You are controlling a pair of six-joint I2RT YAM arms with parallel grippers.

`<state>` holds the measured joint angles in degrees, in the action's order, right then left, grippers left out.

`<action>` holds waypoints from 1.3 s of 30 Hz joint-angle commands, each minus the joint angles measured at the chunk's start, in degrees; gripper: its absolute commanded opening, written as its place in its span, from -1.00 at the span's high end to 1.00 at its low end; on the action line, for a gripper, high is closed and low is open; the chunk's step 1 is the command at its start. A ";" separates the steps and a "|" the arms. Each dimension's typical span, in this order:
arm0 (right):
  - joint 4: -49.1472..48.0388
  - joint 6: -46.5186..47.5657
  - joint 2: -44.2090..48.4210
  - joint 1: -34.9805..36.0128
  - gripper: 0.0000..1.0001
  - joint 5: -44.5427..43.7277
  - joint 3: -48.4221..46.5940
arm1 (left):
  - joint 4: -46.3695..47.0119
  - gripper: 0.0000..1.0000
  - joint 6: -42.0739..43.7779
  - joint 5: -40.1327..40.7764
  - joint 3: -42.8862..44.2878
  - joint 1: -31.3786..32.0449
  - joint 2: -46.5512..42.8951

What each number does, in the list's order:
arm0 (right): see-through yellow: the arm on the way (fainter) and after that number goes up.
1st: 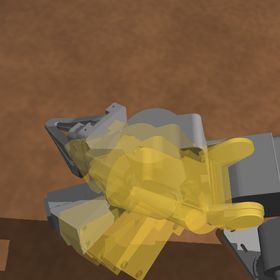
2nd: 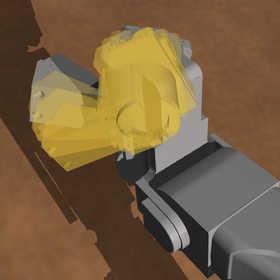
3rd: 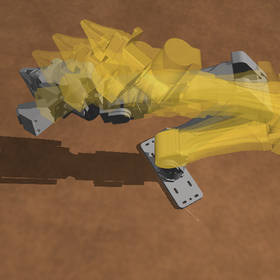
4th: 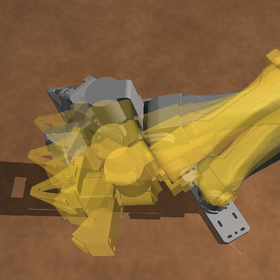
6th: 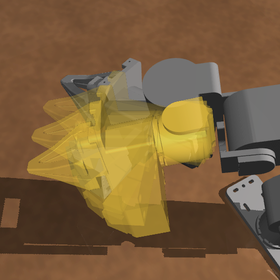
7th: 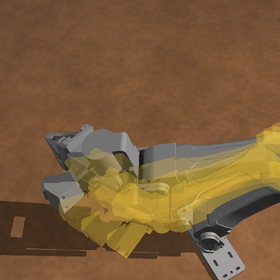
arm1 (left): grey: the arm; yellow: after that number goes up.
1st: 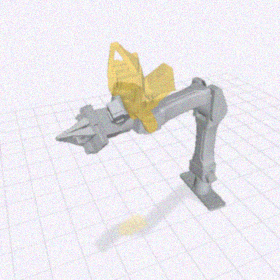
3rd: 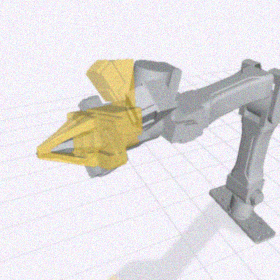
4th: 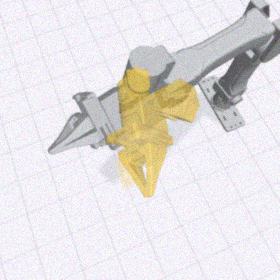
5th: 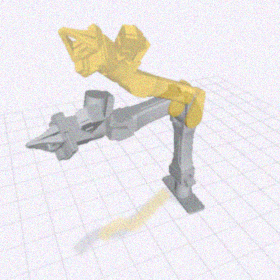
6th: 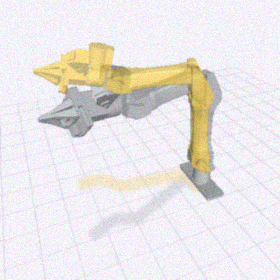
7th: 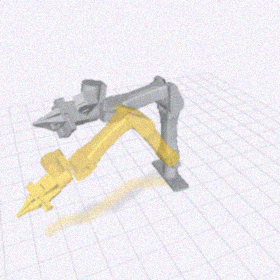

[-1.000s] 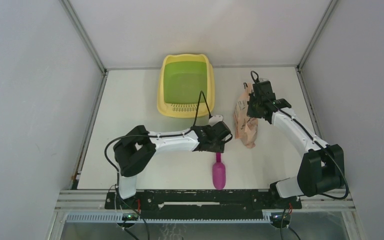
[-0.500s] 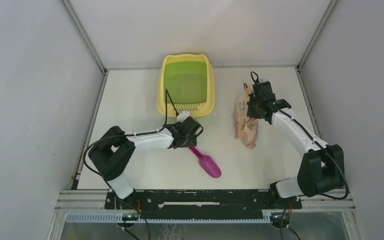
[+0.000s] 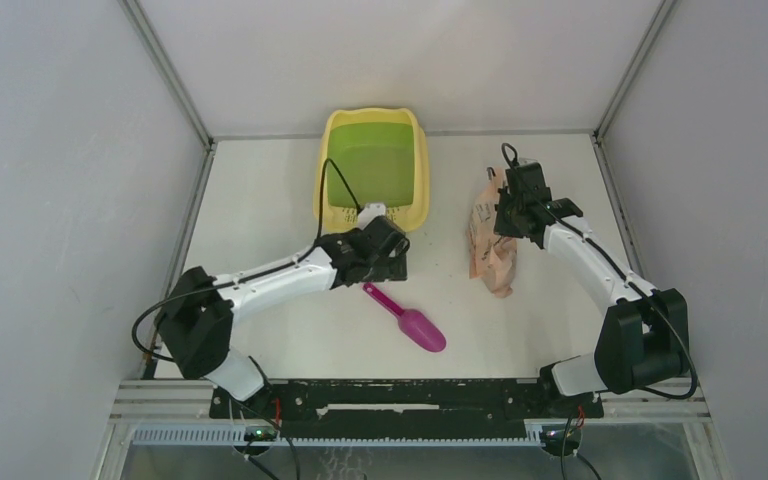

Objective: Fill the litter box with clean litter
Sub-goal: Move the spatula to the center of the board, then move the litter box to the corner of the board.

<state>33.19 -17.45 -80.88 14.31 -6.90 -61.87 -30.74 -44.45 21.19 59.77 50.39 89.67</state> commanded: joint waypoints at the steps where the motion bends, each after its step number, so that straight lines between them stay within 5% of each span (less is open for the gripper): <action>1: 3.01 -0.19 1.36 -1.58 1.00 -0.40 0.80 | -0.42 -0.95 5.32 -2.58 13.05 0.37 -2.62; 5: 3.18 -0.90 1.68 -2.99 1.00 0.02 0.79 | 5.46 -0.89 8.28 -11.57 24.54 -0.18 4.64; 9: 3.24 -1.89 2.49 -5.06 1.00 1.35 0.79 | 6.19 -0.86 10.48 -12.02 37.49 -0.42 16.48; 20: 2.84 -2.48 5.09 -10.33 1.00 5.45 3.48 | 10.91 -0.81 8.10 -12.58 51.14 -3.61 35.26; 29: 1.90 -2.05 5.81 -11.05 1.00 6.28 5.17 | 9.82 -0.80 4.81 -8.12 49.17 -8.56 38.49; 39: 0.61 -1.90 5.66 -11.12 1.00 8.73 6.28 | 17.56 -0.80 -0.67 -3.69 22.40 -12.94 24.84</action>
<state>32.10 -19.86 -76.55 3.73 1.48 -56.40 -16.84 -41.76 13.98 90.28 39.48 121.91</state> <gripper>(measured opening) 0.128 0.899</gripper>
